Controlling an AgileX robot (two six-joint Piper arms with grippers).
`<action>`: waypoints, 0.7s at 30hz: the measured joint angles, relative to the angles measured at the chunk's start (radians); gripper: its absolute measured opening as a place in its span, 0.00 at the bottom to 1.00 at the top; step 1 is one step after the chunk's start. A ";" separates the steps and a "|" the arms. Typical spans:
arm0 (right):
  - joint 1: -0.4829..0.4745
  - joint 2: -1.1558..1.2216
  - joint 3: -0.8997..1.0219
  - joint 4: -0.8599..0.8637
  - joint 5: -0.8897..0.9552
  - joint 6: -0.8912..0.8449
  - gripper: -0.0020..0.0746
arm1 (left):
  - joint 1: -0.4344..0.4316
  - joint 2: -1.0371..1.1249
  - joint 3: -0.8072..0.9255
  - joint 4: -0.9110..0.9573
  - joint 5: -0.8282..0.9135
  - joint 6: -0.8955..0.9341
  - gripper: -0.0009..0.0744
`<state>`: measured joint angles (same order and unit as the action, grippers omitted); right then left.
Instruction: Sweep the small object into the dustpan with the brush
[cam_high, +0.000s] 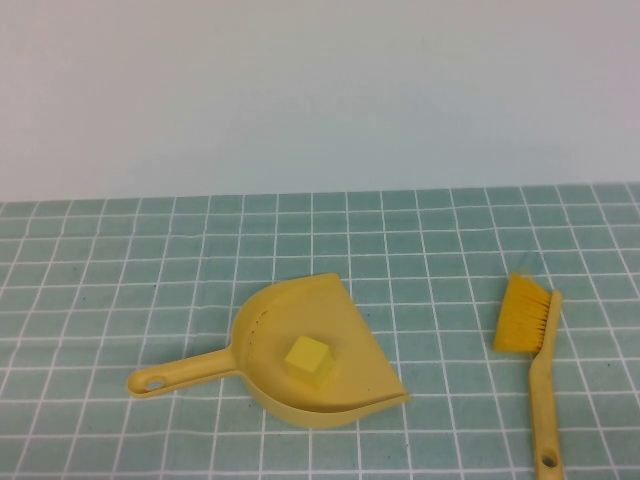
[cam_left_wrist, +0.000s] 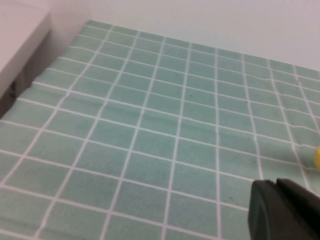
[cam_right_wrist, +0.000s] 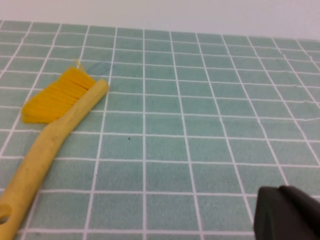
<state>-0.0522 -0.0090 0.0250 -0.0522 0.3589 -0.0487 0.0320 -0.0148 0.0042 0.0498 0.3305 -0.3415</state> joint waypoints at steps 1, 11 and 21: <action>0.000 0.000 0.000 0.000 0.000 0.000 0.02 | 0.014 0.000 0.000 0.000 0.000 0.000 0.01; 0.013 0.000 0.000 0.000 0.000 0.000 0.02 | 0.042 0.002 0.000 0.000 0.000 0.000 0.01; 0.013 0.000 0.000 0.000 0.000 0.000 0.02 | 0.042 0.002 0.000 0.000 0.000 0.000 0.01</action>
